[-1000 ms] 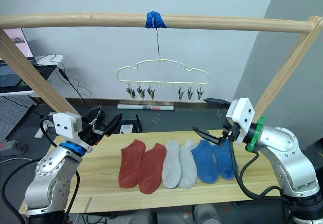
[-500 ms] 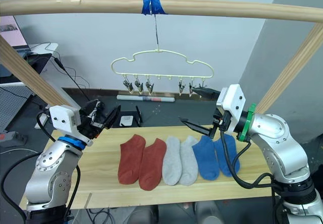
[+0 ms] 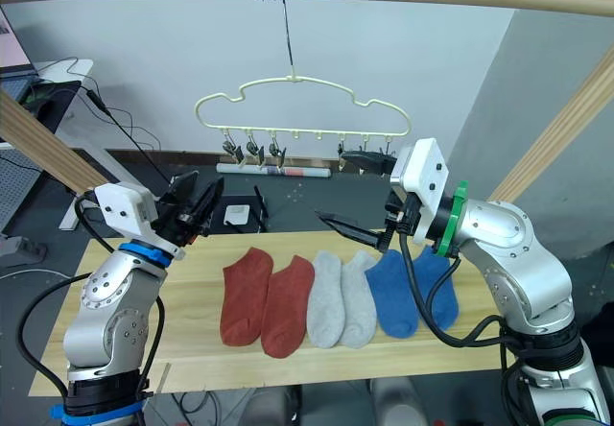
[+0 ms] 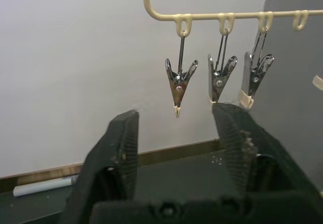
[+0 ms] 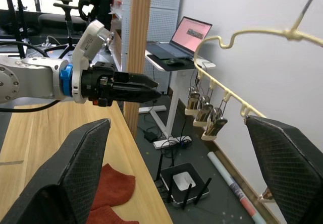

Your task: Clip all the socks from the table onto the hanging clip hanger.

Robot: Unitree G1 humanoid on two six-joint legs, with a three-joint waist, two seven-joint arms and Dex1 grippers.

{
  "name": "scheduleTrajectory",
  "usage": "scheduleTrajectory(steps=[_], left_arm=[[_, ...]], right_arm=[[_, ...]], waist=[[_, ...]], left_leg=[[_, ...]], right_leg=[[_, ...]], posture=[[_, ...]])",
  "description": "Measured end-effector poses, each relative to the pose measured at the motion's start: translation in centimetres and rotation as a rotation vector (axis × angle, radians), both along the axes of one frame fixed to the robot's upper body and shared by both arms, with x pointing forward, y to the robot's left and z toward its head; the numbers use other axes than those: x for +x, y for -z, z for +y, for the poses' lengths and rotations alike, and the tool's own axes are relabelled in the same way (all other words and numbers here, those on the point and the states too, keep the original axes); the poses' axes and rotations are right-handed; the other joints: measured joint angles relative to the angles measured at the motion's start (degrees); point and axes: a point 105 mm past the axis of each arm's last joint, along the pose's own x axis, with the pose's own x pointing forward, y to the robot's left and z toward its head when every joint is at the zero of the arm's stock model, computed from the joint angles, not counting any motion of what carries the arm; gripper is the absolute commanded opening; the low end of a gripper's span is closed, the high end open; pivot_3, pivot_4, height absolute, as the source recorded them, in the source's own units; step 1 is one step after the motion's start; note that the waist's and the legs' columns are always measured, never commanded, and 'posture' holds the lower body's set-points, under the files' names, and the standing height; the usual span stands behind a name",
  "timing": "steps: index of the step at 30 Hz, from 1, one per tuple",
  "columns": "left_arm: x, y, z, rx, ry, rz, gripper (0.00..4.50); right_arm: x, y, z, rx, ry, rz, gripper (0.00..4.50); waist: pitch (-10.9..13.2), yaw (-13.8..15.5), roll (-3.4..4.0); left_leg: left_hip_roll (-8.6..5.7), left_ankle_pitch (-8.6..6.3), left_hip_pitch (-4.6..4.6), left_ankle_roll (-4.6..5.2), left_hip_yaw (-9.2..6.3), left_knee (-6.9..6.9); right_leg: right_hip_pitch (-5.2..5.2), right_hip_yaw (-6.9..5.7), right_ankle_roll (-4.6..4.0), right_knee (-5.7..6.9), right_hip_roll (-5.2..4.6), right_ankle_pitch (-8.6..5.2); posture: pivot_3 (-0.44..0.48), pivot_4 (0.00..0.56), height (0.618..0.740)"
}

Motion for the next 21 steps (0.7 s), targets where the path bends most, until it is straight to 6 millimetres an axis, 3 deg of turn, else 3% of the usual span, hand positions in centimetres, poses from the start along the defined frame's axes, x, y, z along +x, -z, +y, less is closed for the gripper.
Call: scheduleTrajectory(steps=[8, 21], left_arm=[[1.0, -1.1, -0.5, -0.008, -0.015, -0.049, 2.51], [2.8, -1.2, -1.5, -0.022, 0.011, -0.052, 2.51]], right_arm=[[0.4, 0.1, 1.0, 0.001, 0.043, 0.102, 4.5], [-0.1, -0.1, 1.5, 0.007, 0.033, 0.119, 4.5]], waist=[[0.6, -0.08, 0.01], [1.35, -0.26, 0.02]], left_leg=[[0.0, 0.0, -0.16, 0.0, 0.0, -0.01], [0.0, 0.01, -0.84, -0.01, -0.21, 0.05]], right_leg=[[-0.18, 0.0, 0.0, 0.02, 0.0, 0.0], [-0.67, -0.26, -0.01, 0.04, -0.03, 0.02]], posture=[[-0.218, 0.326, 0.733], [-0.234, 0.335, 0.733]])
